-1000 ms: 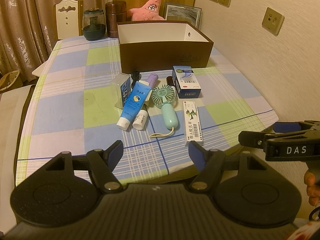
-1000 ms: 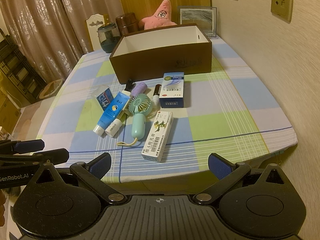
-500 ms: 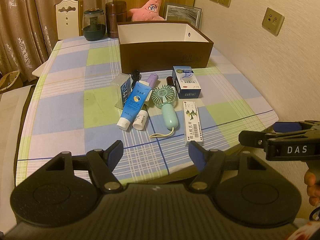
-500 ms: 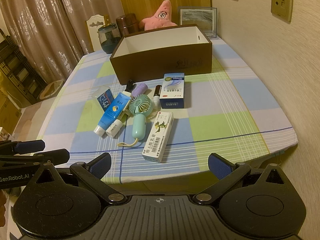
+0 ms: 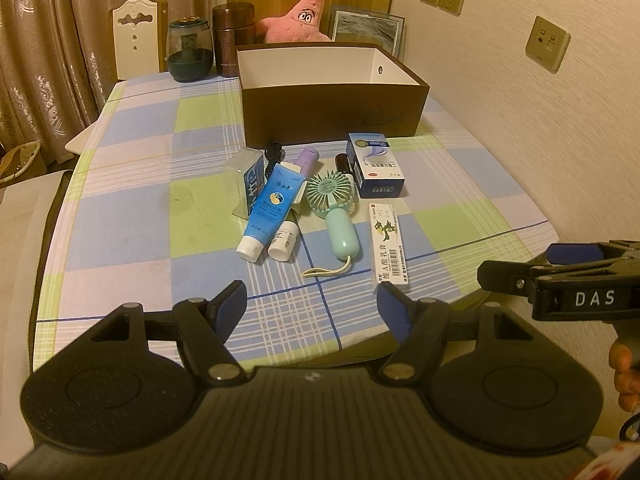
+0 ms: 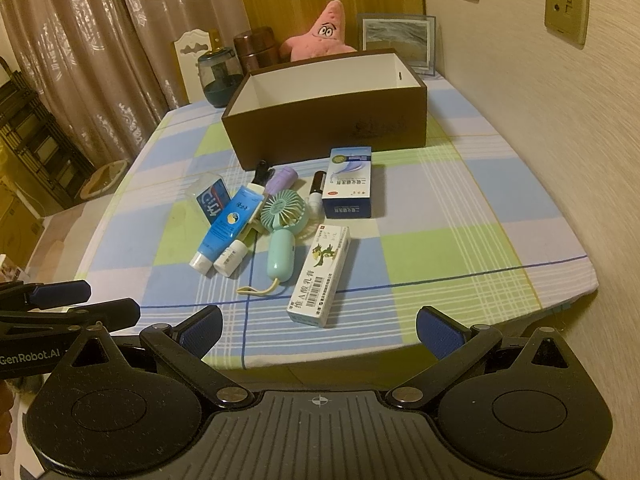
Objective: Organize rigid objects
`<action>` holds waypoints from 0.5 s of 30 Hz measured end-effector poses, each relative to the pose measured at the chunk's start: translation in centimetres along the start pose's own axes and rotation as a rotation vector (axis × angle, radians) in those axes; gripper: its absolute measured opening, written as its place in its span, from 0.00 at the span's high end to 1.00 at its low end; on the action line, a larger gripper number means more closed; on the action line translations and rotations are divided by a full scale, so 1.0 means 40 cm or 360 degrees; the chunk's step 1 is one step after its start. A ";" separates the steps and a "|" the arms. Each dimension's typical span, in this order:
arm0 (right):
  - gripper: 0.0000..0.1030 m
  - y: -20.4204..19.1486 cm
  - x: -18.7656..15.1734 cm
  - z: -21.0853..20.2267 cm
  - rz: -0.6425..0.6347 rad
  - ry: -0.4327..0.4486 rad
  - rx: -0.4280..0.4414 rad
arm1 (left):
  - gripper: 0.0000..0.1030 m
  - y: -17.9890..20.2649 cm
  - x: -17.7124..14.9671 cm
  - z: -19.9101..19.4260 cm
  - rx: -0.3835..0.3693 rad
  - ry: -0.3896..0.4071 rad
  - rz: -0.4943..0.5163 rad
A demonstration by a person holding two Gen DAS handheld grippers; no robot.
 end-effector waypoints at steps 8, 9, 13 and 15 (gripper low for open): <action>0.00 -0.001 0.000 0.003 0.0000 0.0001 0.0001 | 0.32 0.000 0.000 0.000 0.0000 0.0000 0.0000; 0.00 0.002 0.000 0.003 0.0000 0.0001 0.0001 | 0.32 0.000 0.000 0.000 0.0001 0.0000 0.0000; 0.00 0.003 0.001 0.004 0.0001 0.0001 0.0005 | 0.32 0.000 0.000 0.000 0.0001 0.0000 0.0000; 0.00 -0.006 0.006 0.003 0.0002 0.0000 0.0009 | 0.32 0.000 0.000 0.000 0.0001 0.0001 0.0001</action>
Point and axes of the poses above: each gripper's, at about its wrist camera, not at the fingertips, and z roughly the way its jaws point, y to its right, x to its top, the point moved 4 cm from there along z, roughly the way its jaws point, and after that the axes turned 9 degrees about -x, right-handed, at the moved point
